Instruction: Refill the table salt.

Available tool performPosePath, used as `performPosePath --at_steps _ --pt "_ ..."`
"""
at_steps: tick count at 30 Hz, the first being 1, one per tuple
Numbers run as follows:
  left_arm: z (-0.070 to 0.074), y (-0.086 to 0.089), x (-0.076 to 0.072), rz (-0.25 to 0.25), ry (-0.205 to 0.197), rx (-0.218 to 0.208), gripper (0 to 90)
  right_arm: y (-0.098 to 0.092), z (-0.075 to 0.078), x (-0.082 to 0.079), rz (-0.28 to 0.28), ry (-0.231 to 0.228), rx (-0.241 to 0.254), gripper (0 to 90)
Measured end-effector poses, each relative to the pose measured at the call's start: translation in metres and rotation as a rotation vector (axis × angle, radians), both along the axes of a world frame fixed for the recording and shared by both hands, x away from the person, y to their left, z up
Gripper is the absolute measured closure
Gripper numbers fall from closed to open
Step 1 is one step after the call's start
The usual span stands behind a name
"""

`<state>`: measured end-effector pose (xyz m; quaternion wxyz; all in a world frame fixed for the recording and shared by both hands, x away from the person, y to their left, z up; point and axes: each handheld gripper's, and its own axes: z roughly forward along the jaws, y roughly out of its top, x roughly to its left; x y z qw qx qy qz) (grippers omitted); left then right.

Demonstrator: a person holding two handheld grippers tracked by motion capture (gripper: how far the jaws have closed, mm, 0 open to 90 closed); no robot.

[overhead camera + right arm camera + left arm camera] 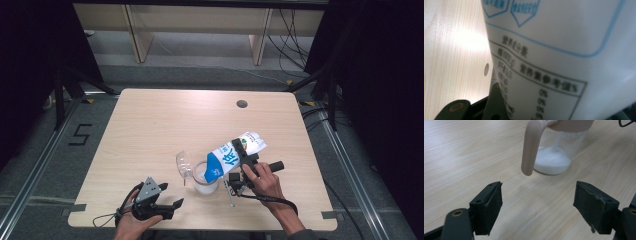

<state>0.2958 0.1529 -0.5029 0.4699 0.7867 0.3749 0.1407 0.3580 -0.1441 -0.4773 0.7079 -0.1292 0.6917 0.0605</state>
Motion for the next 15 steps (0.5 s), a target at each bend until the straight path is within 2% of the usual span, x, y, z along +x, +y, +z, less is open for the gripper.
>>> performPosePath --at_steps 5,7,12,15 --pt "0.0000 0.0001 0.0000 0.000 -0.001 0.000 22.2 0.0004 0.0009 -0.0007 -0.003 0.000 -0.005 60.7" --pt "-0.0002 -0.0003 -0.0002 0.003 0.005 -0.007 22.2 0.0002 -0.0002 -0.0014 -0.014 0.005 0.009 60.8" --pt "0.0000 0.0000 0.0000 -0.001 0.001 -0.002 22.2 0.0001 0.0012 -0.0008 -0.004 0.001 -0.003 61.2" --pt "-0.0004 -0.0003 -0.0001 0.005 0.002 -0.007 22.2 0.0008 0.0040 0.0000 0.012 -0.014 -0.029 61.4"
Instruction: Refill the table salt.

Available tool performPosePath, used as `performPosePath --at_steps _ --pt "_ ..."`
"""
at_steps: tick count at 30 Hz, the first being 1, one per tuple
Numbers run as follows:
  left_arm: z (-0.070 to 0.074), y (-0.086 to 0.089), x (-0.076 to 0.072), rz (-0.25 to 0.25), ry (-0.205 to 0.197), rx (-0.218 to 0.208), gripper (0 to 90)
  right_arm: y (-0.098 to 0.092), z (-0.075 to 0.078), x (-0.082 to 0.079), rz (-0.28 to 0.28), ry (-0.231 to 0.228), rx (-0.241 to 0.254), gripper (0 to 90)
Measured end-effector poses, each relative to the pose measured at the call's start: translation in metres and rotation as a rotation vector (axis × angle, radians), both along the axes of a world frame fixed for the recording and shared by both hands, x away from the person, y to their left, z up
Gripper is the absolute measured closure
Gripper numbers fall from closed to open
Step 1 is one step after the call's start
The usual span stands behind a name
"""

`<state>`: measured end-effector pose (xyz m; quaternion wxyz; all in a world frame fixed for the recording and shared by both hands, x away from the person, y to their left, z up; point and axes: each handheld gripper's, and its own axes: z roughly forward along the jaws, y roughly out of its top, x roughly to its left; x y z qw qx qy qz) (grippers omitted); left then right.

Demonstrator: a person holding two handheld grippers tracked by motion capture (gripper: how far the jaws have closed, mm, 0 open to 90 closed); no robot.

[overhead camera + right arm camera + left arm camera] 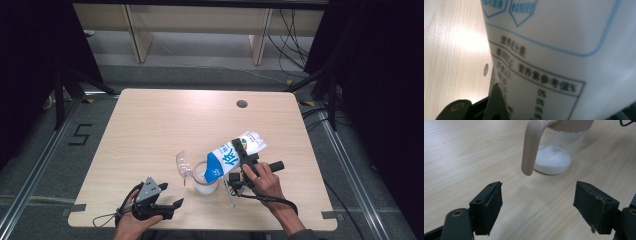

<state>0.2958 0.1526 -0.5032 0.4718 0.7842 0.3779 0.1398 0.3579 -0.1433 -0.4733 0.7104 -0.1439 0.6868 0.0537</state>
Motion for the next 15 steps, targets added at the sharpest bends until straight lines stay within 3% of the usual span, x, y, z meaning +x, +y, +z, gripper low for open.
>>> performPosePath --at_steps 1,4,6,9,10,15 --pt "0.0001 0.0001 0.0000 0.000 0.003 0.001 22.2 0.0002 0.0010 0.0007 0.012 -0.004 -0.013 61.7" --pt "0.0002 -0.0001 -0.0003 0.001 0.004 -0.001 22.2 -0.0003 -0.0030 -0.0016 -0.013 0.010 0.036 61.8" --pt "0.0002 -0.0001 -0.0002 0.000 0.003 0.000 22.2 0.0005 -0.0009 -0.0015 -0.010 0.010 0.009 61.9" --pt "0.0002 -0.0001 -0.0003 0.000 0.004 -0.001 22.2 0.0004 -0.0013 -0.0015 -0.011 0.011 0.015 62.0" --pt "0.0002 -0.0001 -0.0003 0.000 0.004 -0.001 22.2 -0.0005 -0.0034 -0.0019 -0.017 0.013 0.040 62.0" --pt "0.0002 -0.0001 -0.0003 0.000 0.003 -0.001 22.2 -0.0004 -0.0019 -0.0012 -0.006 0.002 0.026 62.3"
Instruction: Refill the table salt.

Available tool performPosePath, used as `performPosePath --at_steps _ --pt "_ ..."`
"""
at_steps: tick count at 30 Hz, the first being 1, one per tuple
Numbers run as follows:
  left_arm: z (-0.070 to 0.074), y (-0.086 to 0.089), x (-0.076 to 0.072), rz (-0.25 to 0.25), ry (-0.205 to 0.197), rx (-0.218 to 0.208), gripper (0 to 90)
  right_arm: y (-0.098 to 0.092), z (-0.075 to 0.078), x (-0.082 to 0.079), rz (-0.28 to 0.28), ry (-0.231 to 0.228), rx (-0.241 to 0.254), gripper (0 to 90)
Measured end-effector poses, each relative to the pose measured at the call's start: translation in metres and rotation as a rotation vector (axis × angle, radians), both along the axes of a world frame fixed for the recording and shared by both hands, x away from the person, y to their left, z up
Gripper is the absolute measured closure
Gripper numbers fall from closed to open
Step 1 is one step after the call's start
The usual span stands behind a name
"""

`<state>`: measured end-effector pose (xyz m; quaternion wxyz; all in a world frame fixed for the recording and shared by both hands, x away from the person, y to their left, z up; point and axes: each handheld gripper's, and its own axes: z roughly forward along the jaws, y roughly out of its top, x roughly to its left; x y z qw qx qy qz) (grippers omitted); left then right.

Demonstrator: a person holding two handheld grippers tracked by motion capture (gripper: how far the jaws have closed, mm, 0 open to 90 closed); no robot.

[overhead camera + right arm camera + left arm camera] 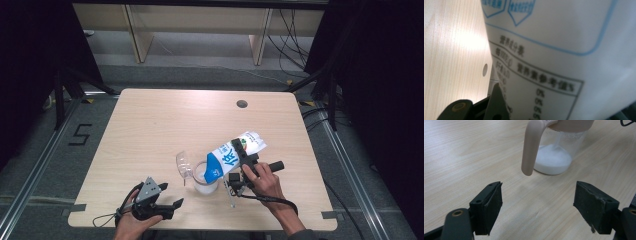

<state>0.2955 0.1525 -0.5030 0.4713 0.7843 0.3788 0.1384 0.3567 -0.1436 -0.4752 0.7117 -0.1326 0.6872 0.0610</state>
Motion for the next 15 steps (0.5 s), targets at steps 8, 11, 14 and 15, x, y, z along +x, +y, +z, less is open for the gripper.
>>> performPosePath --at_steps 8,11,14,15 --pt "0.0000 0.0000 0.0000 0.001 0.000 0.000 22.2 -0.0001 0.0022 -0.0001 -0.001 -0.007 -0.030 62.6" --pt "0.0000 0.0000 0.0000 0.000 0.000 0.000 22.2 -0.0004 -0.0005 -0.0006 -0.008 0.006 0.006 62.9" --pt "-0.0001 0.0000 0.0000 0.000 0.000 0.000 22.2 -0.0005 -0.0006 -0.0006 -0.008 0.006 0.005 63.0" --pt "-0.0001 0.0000 0.0000 0.000 0.000 0.000 22.2 -0.0005 -0.0006 -0.0006 -0.008 0.006 0.005 63.0"
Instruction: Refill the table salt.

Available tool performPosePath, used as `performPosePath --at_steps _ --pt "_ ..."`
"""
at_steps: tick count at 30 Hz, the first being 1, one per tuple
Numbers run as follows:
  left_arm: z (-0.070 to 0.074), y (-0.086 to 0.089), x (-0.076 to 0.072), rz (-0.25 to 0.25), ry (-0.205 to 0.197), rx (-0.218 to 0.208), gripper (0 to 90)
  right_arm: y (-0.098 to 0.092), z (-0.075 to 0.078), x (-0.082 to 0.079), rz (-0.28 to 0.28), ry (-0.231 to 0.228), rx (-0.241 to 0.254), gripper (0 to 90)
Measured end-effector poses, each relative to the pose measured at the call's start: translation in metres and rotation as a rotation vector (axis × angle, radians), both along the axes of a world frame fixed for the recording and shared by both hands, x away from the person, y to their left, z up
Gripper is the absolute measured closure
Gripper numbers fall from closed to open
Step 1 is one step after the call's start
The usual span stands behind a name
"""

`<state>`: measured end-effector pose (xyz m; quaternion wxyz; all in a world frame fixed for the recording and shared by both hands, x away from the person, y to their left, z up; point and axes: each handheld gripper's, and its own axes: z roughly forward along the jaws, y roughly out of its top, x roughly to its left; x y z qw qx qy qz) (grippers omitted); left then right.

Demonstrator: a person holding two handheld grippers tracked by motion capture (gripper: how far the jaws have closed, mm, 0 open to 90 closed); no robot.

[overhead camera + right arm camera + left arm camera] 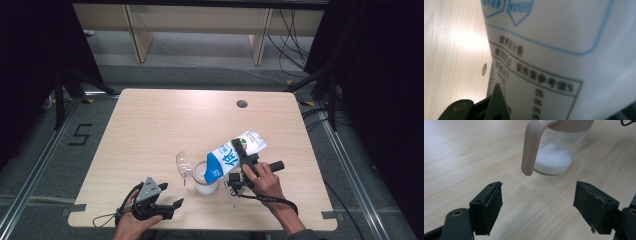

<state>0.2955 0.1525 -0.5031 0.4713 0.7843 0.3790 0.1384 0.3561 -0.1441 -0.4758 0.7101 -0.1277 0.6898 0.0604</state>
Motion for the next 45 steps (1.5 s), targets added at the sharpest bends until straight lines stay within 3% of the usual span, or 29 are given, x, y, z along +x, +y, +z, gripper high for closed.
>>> performPosePath --at_steps 45 --pt "0.0000 0.0000 0.0000 0.000 0.000 0.001 22.2 0.0013 0.0031 -0.0014 0.006 -0.008 -0.033 66.3"
